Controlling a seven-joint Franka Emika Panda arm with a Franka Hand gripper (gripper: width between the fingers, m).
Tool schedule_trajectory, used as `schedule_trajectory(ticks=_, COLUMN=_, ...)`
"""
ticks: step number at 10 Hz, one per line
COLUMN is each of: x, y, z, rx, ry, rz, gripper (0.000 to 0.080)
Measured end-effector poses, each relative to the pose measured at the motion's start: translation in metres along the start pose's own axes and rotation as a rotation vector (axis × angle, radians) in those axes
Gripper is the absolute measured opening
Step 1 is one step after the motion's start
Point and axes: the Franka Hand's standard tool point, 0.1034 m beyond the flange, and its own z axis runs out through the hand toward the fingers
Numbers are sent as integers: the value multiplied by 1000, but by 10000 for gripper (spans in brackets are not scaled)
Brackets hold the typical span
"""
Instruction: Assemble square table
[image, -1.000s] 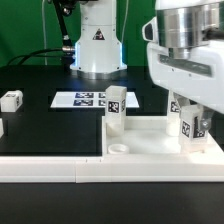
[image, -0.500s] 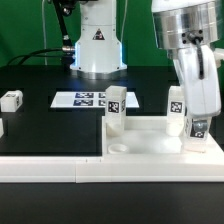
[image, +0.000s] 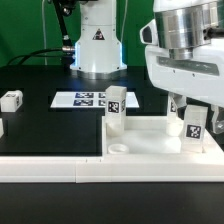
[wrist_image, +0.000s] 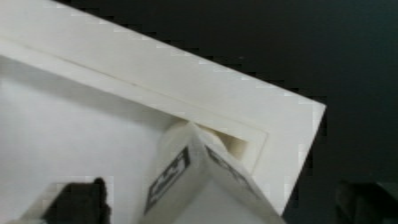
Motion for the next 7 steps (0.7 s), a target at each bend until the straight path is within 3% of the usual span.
schedule_trajectory(ticks=1, x=0, y=0, z=0, rx=0, ry=0, rz=-49, gripper=648)
schedule_trajectory(ticks=2, x=2, y=3, z=0, rx=-27, ry=-1, rz=-224, gripper=648)
schedule_trajectory(ticks=3, x=6, y=3, z=-2, rx=-86, ry=5, rz=-485, gripper=649)
schedule_trajectory(ticks=6, x=7, y=0, z=1, rx=-94, ry=17, rz=-548, gripper=649)
schedule_trajectory(ticks=7, x=7, y=1, z=1, rx=-94, ry=17, rz=-539, gripper=560)
